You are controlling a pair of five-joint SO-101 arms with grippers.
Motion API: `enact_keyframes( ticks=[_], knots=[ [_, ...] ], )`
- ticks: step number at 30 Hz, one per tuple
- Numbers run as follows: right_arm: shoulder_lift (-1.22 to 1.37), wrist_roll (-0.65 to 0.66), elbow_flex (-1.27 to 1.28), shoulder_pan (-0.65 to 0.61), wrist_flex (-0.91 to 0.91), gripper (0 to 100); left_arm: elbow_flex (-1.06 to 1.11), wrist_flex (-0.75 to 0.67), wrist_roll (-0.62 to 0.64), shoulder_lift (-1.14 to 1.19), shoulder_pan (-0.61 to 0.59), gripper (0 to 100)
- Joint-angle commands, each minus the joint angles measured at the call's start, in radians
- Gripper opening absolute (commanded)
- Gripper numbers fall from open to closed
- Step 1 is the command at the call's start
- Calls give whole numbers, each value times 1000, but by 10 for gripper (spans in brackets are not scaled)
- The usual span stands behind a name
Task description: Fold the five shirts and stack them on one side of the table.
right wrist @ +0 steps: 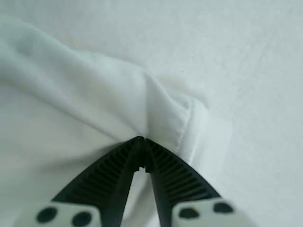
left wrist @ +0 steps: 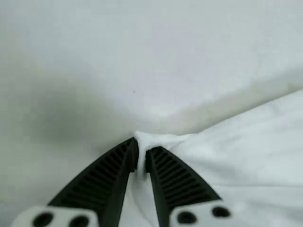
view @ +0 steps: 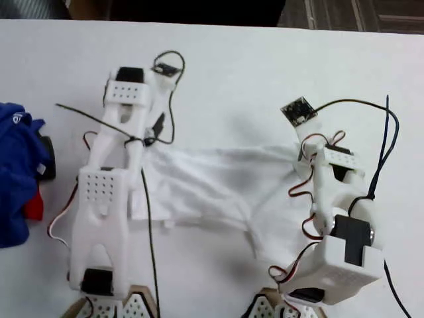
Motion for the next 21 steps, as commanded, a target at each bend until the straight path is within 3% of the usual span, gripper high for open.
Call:
enact_keyframes(
  ticks=[1,10,14,21],
  knots=[
    [16,-8,-20,15,-10,22,-91,21,6,-18,-38,27],
    [7,-18,-81,-22,-7,22,-110,-2,0,-12,-84,27],
    [7,-144,-189,-90,113,22,-110,-2,0,-18,-129,27],
    [-2,-161,-282,-120,231,22,-102,23,-66,-20,-178,64]
  ],
)
